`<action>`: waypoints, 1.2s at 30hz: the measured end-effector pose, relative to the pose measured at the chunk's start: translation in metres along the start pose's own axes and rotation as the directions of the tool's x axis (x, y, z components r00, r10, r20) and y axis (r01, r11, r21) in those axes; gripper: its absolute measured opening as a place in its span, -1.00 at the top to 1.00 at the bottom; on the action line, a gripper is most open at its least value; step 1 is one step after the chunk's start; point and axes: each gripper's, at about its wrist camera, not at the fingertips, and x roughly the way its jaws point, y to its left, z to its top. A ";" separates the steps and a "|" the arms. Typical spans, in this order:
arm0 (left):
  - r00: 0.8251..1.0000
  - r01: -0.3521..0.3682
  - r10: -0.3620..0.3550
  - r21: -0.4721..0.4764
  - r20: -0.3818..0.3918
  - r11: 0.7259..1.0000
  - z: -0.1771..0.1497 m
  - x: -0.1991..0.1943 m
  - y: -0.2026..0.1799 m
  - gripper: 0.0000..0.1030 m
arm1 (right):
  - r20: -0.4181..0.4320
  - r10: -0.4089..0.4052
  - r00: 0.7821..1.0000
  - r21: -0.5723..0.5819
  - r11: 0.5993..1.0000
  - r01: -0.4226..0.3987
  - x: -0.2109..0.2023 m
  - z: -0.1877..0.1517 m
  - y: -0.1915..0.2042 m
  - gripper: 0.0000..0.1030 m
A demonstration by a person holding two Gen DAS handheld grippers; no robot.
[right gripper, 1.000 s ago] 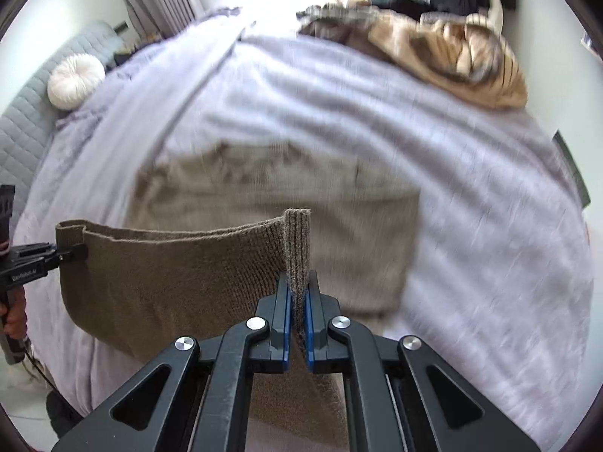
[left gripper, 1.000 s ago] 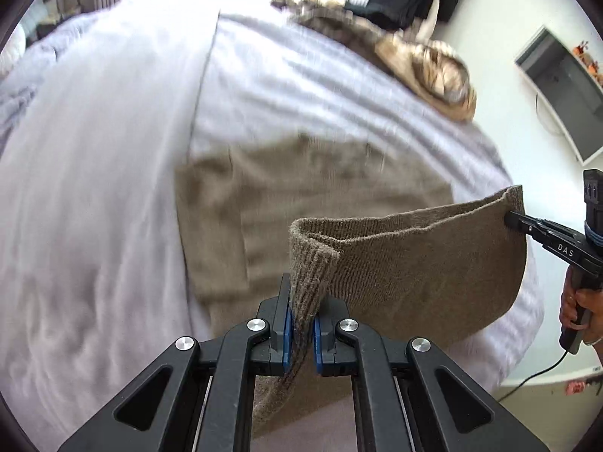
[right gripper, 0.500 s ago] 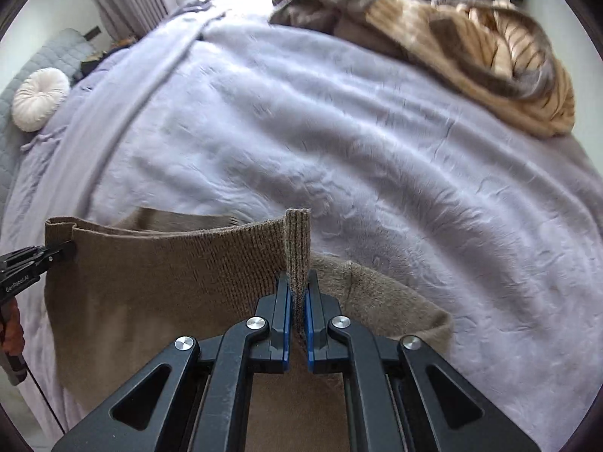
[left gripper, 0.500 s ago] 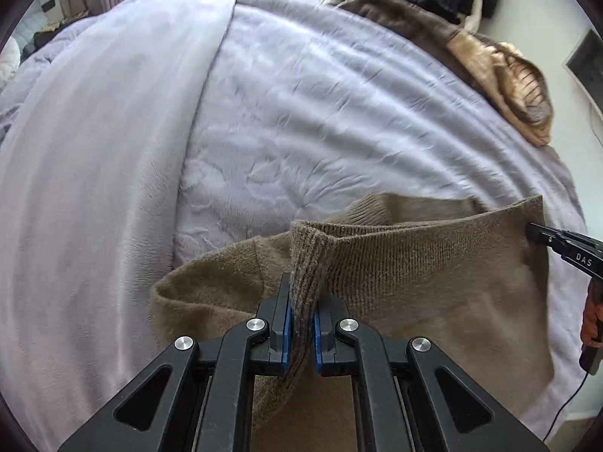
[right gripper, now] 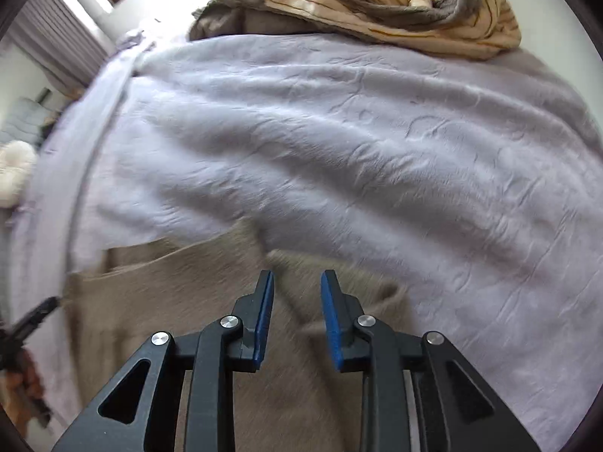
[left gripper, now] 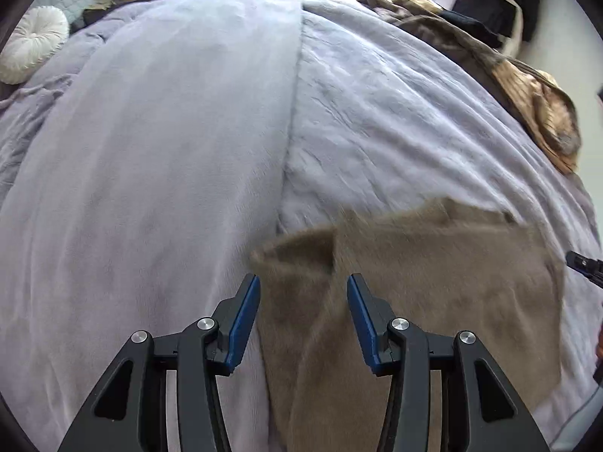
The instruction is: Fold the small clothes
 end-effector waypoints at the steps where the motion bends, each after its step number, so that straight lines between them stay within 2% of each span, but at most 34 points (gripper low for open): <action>1: 0.998 0.039 -0.039 -0.008 -0.040 0.999 -0.013 -0.003 0.001 0.03 | -0.014 0.024 1.000 -0.001 1.000 -0.024 -0.005 -0.008 -0.003 0.29; 3: 0.989 0.092 -0.097 -0.047 -0.112 0.995 -0.035 -0.004 0.005 0.03 | -0.050 0.047 0.998 0.012 0.999 -0.046 -0.015 -0.034 -0.014 0.15; 4: 0.978 0.123 -0.135 -0.083 -0.160 0.989 -0.054 -0.003 0.009 0.03 | -0.065 0.058 0.996 0.024 0.998 -0.056 -0.018 -0.047 -0.021 0.14; 7: 0.953 0.162 -0.198 -0.167 -0.231 0.973 -0.095 -0.005 0.016 0.03 | -0.128 0.122 0.984 0.100 0.989 -0.110 -0.024 -0.089 -0.048 0.14; 10: 0.938 0.163 -0.226 -0.241 -0.261 0.957 -0.128 -0.008 0.022 0.03 | -0.165 0.155 0.974 0.163 0.978 -0.128 -0.026 -0.125 -0.069 0.13; 13: 0.928 0.188 -0.273 -0.313 -0.253 0.931 -0.147 -0.012 0.027 0.03 | -0.170 0.193 0.966 0.193 0.968 -0.160 -0.030 -0.149 -0.078 0.14; 17: 0.930 0.207 -0.302 -0.380 -0.211 0.902 -0.149 -0.004 0.029 0.03 | -0.160 0.238 0.958 0.210 0.956 -0.203 -0.025 -0.158 -0.074 0.14; 18: 0.935 0.207 -0.297 -0.379 -0.196 0.902 -0.147 -0.002 0.028 0.03 | -0.165 0.241 0.956 0.214 0.955 -0.204 -0.023 -0.159 -0.074 0.30; 19: 0.937 0.204 -0.288 -0.361 -0.198 0.910 -0.145 -0.001 0.027 0.21 | -0.179 0.234 0.956 0.211 0.958 -0.196 -0.020 -0.158 -0.071 0.82; 20: 0.939 0.199 -0.279 -0.342 -0.202 0.919 -0.139 0.001 0.025 0.49 | -0.197 0.204 0.959 0.191 0.967 -0.167 -0.016 -0.156 -0.066 0.87; 21: 0.940 0.185 -0.256 -0.295 -0.223 0.937 -0.137 0.000 0.020 0.92 | -0.215 0.176 0.961 0.160 0.977 -0.143 -0.018 -0.155 -0.063 0.87; 23: 0.953 0.143 -0.194 -0.221 -0.234 0.965 -0.138 -0.004 0.016 0.93 | -0.227 0.145 0.963 0.083 0.988 -0.129 -0.026 -0.152 -0.052 0.88; 25: 0.959 0.079 -0.117 -0.154 -0.260 0.985 -0.147 0.001 0.013 0.93 | -0.238 0.079 0.968 -0.025 0.996 -0.087 -0.032 -0.153 -0.042 0.88; 28: 0.951 0.058 -0.110 -0.182 -0.288 0.982 -0.164 0.007 0.019 0.93 | -0.280 -0.044 0.959 -0.106 0.994 0.015 -0.013 -0.165 -0.043 0.89; 30: 0.953 0.061 -0.124 -0.225 -0.275 0.972 -0.168 -0.001 0.021 0.89 | -0.282 -0.041 0.958 -0.065 0.998 0.024 -0.006 -0.171 -0.049 0.88; 32: 0.954 0.056 -0.132 -0.269 -0.270 0.961 -0.171 -0.012 0.023 0.89 | -0.244 -0.004 0.970 0.019 1.000 0.009 -0.014 -0.172 -0.053 0.86; 33: 0.952 0.067 -0.148 -0.290 -0.269 0.955 -0.174 -0.016 0.023 0.76 | -0.224 0.026 0.974 0.064 0.998 -0.012 -0.021 -0.174 -0.054 0.84; 34: 0.949 0.088 -0.176 -0.312 -0.263 0.946 -0.175 -0.018 0.024 0.14 | -0.202 0.065 0.977 0.116 0.992 -0.042 -0.030 -0.178 -0.057 0.82; 35: 0.949 0.098 -0.189 -0.335 -0.251 0.937 -0.177 -0.021 0.025 -0.28 | -0.180 0.116 0.977 0.171 0.982 -0.085 -0.038 -0.183 -0.060 0.72; 36: 0.957 0.103 -0.192 -0.360 -0.219 0.927 -0.177 -0.025 0.024 -0.60 | -0.165 0.153 0.974 0.209 0.971 -0.117 -0.042 -0.186 -0.062 0.41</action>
